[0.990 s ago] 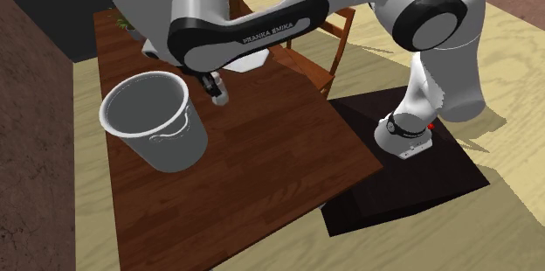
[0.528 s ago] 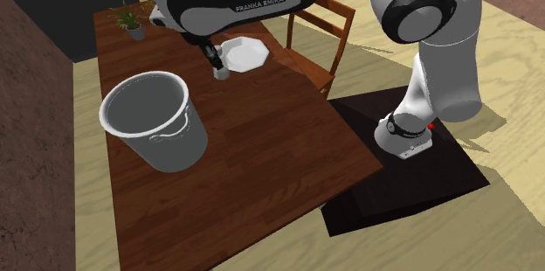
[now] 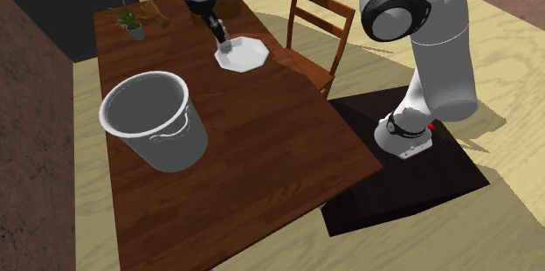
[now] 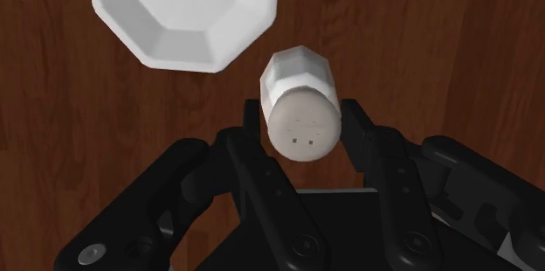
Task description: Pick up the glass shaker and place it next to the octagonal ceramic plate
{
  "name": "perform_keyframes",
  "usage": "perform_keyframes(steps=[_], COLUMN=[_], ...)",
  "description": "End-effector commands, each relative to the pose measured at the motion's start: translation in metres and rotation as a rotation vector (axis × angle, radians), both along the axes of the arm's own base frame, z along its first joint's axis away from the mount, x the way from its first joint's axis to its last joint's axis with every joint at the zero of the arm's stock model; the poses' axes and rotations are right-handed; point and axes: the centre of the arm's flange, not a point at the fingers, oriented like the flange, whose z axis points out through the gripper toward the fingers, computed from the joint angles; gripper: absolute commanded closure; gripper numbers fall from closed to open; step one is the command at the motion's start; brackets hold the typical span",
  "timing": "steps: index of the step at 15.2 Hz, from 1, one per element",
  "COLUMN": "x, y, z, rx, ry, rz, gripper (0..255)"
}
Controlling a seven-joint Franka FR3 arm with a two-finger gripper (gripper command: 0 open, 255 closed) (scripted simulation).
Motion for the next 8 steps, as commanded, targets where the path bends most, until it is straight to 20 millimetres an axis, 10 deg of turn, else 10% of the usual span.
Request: perform_keyframes(steps=[1, 8], x=[-0.006, -0.006], y=[-0.022, -0.022], z=[0.005, -0.032], rx=[0.000, 0.000], ry=[0.000, 0.000], rz=[0.001, 0.001], gripper=[255, 255])
